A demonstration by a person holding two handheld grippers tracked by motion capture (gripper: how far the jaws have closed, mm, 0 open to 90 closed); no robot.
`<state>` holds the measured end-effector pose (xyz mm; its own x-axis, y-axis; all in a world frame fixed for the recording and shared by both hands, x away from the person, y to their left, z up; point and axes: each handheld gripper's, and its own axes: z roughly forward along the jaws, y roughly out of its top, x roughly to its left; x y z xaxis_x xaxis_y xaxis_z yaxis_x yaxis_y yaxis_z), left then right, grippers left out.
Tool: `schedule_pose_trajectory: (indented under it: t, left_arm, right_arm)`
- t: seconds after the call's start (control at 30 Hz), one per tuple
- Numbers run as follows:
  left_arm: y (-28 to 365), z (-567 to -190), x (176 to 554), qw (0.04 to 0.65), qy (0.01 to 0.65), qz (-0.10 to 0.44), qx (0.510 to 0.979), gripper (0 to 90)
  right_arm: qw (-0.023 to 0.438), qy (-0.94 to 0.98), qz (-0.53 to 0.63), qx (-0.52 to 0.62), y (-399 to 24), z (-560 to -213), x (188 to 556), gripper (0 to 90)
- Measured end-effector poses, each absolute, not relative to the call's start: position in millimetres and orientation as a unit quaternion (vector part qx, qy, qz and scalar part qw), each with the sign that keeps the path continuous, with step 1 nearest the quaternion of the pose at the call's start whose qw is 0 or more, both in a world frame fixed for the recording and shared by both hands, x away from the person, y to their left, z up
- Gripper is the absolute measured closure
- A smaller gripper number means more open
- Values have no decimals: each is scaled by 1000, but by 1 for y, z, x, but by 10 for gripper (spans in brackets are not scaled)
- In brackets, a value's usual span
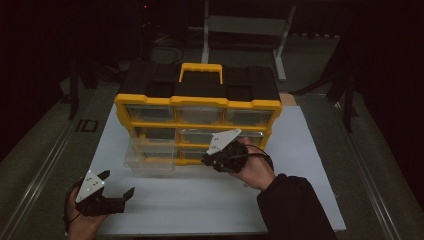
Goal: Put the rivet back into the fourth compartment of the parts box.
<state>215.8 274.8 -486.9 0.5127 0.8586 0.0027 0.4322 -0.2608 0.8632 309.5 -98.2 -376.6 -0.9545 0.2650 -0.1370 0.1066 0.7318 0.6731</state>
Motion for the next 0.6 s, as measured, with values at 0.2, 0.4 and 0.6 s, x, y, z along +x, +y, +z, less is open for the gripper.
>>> schedule_pose_trajectory:
  t: [0.2, 0.4, 0.6]
  left_arm:
    - [275, -487, 216, 432, 427, 246, 755, 2]
    - [275, -487, 216, 433, 427, 247, 755, 2]
    - [275, -487, 216, 433, 427, 247, 755, 2]
  right_arm:
    - [119, 910, 389, 80, -76, -356, 313, 829]
    - [111, 894, 428, 70, -58, -340, 317, 829]
    - [108, 884, 451, 59, -39, -335, 316, 829]
